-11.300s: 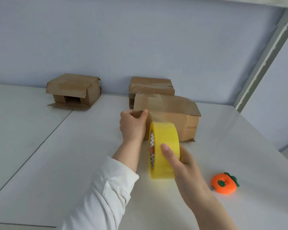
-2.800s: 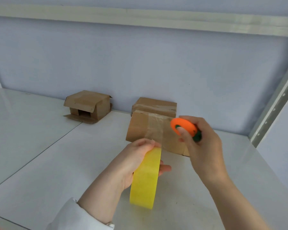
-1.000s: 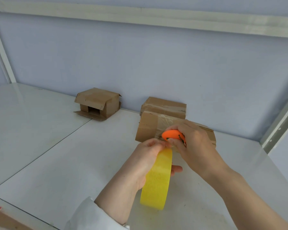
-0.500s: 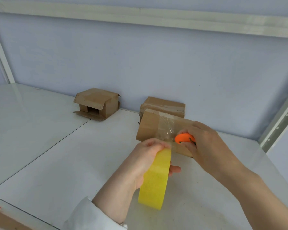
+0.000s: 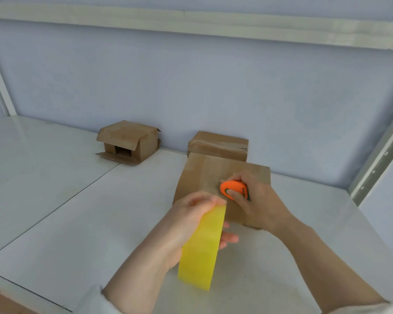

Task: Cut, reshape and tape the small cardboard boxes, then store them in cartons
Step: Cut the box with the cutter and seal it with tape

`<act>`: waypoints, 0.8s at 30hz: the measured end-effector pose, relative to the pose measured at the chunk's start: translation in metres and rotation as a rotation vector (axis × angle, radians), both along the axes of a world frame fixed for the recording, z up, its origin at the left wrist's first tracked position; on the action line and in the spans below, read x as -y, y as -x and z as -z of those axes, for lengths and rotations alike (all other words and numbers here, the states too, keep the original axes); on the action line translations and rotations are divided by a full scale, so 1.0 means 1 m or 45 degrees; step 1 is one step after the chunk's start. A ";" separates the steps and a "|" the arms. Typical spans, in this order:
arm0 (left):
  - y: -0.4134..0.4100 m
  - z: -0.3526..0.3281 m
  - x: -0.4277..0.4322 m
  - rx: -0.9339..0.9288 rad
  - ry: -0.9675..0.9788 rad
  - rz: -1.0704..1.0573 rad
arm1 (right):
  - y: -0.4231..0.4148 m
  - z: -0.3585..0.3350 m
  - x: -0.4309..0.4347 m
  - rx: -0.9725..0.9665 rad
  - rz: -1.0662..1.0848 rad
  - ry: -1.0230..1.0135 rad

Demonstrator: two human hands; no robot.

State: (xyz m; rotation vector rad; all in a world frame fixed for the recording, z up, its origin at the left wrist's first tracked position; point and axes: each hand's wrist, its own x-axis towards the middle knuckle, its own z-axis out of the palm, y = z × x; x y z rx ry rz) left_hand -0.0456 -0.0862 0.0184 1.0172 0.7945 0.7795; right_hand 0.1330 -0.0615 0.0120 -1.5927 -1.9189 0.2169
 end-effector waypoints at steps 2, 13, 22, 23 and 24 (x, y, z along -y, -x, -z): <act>0.012 0.000 0.009 0.015 -0.034 0.005 | -0.001 0.006 0.002 -0.052 -0.005 -0.005; 0.033 -0.003 0.037 -0.054 -0.350 -0.195 | 0.058 -0.020 0.034 -1.153 -0.176 0.240; 0.079 -0.003 0.022 -0.124 -0.401 -0.247 | 0.122 -0.025 0.021 -0.947 -0.307 0.254; 0.085 -0.004 0.018 -0.138 -0.404 -0.245 | 0.129 -0.027 0.019 -0.924 -0.343 0.253; 0.096 -0.005 0.012 -0.142 -0.399 -0.235 | 0.140 -0.028 0.014 -0.902 -0.361 0.248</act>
